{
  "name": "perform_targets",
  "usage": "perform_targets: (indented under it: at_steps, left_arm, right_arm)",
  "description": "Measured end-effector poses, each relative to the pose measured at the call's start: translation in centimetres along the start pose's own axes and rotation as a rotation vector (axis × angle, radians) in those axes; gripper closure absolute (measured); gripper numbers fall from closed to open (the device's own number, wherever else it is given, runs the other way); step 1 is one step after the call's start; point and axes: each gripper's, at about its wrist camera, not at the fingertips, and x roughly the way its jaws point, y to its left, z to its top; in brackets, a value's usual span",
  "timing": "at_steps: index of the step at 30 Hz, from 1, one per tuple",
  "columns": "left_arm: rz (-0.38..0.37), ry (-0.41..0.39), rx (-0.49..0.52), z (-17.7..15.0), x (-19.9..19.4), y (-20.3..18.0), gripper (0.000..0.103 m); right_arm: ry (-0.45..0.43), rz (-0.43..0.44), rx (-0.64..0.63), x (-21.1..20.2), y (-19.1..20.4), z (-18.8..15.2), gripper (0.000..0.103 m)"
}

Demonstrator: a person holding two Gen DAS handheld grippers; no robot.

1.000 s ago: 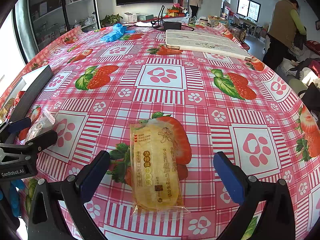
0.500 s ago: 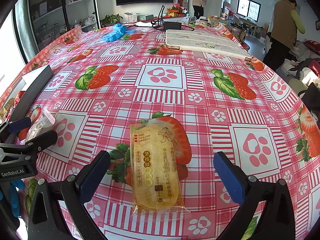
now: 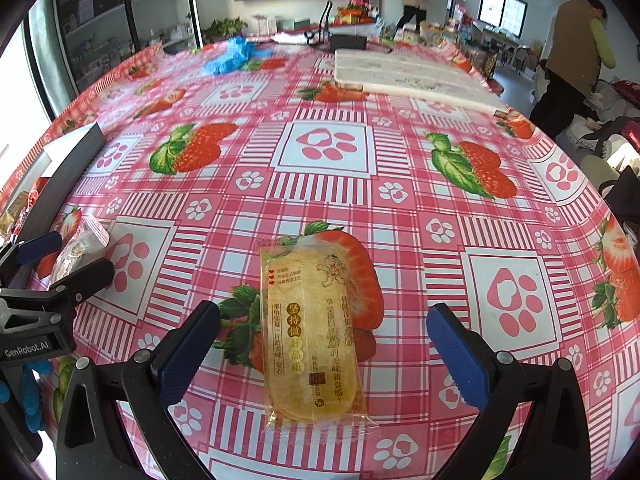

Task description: Organize snacks

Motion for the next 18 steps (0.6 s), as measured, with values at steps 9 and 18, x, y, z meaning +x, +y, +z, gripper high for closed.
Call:
perform_targets:
  at_steps: [9, 18]
  left_arm:
    - [0.015, 0.028, -0.01, 0.1, -0.1, -0.1, 0.0]
    - [0.003, 0.1, 0.004, 0.1, -0.5, -1.1, 0.007]
  right_arm:
    - [0.171, 0.029, -0.047, 1.2, -0.2, 2.3, 0.0]
    - [0.218, 0.023, -0.041, 1.4, 0.1, 3.0, 0.011]
